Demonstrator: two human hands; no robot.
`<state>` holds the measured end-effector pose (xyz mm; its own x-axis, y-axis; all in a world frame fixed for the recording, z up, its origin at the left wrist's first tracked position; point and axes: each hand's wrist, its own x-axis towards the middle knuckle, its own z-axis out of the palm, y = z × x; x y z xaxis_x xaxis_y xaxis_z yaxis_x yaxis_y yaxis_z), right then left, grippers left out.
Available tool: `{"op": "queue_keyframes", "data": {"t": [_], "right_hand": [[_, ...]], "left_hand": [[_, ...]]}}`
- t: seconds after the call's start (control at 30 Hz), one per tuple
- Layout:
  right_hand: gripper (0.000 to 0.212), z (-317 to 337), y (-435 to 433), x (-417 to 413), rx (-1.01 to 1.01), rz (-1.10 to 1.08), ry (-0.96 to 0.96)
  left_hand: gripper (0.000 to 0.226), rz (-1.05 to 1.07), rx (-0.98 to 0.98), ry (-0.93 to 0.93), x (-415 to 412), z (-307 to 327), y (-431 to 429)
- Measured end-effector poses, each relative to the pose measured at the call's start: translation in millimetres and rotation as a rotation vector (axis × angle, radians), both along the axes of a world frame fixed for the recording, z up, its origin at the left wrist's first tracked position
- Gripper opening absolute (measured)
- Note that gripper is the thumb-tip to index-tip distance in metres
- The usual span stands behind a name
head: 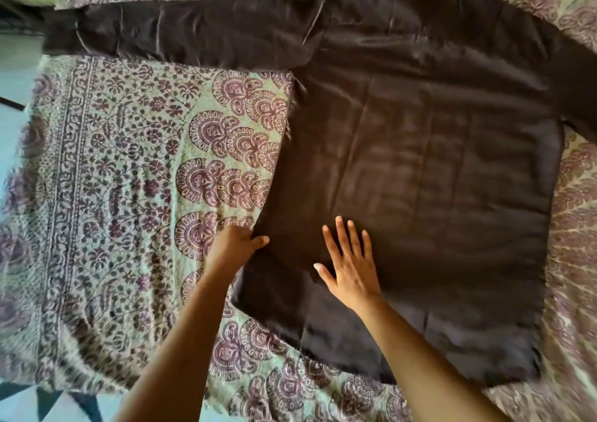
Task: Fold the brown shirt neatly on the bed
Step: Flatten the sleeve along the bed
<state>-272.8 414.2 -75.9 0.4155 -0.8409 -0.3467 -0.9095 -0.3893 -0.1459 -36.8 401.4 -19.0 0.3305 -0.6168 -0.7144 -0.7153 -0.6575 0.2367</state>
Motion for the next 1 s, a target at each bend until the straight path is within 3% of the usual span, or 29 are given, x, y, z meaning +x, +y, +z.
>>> {"op": "queue_keyframes", "data": {"t": [0.13, 0.4, 0.53, 0.7, 0.8, 0.9, 1.0], "right_hand": [[0.069, 5.5, 7.2, 4.6, 0.033, -0.042, 0.013], [0.055, 29.6, -50.1, 29.1, -0.073, -0.137, -0.101], [0.055, 40.7, -129.8, 70.7, -0.154, -0.113, -0.137], [0.057, 46.4, -212.2, 123.5, -0.129, -0.107, -0.120], [0.056, 41.0, -250.9, 150.0, -0.067, -0.133, -0.088], [0.055, 36.3, -278.7, 163.5, -0.038, -0.133, -0.053], [0.060, 26.9, -299.0, 173.7, -0.139, -0.124, -0.110]], "left_hand": [[0.023, 0.079, 0.026, -0.037, -0.7, -3.5, 36.5], [0.029, 0.105, 0.063, 0.041, 8.3, -10.4, 52.0], [0.012, 0.177, -0.099, 0.078, 14.3, -10.3, 13.4], [0.006, 0.142, -0.233, 0.171, 20.5, -15.9, -53.5], [0.006, 0.124, -0.278, 0.243, 32.3, -21.2, -98.1], [0.006, 0.112, -0.377, 0.192, 60.3, -23.0, -138.0], [0.023, 0.336, -0.522, 0.099, 118.3, -29.7, -181.8]]}}
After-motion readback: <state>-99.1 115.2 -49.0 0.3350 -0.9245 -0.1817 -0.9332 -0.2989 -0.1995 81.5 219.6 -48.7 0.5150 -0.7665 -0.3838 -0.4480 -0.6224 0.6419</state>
